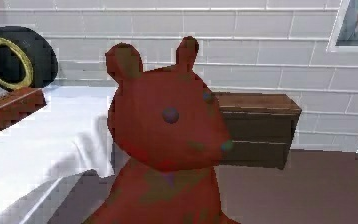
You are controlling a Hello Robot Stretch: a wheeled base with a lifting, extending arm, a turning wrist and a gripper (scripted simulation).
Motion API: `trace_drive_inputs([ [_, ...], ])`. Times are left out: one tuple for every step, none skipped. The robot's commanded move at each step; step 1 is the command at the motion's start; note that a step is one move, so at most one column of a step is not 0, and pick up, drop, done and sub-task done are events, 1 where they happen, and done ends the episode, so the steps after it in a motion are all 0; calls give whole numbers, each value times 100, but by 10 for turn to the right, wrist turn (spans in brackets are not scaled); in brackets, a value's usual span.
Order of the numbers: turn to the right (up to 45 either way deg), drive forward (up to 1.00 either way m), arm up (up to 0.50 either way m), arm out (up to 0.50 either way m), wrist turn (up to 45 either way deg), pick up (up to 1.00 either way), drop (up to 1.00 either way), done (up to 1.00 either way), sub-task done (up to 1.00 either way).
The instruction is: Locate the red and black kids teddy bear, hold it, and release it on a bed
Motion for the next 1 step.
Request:
trace_drive_inputs([
  [0,100,0,0,0,0,0,0,0],
])
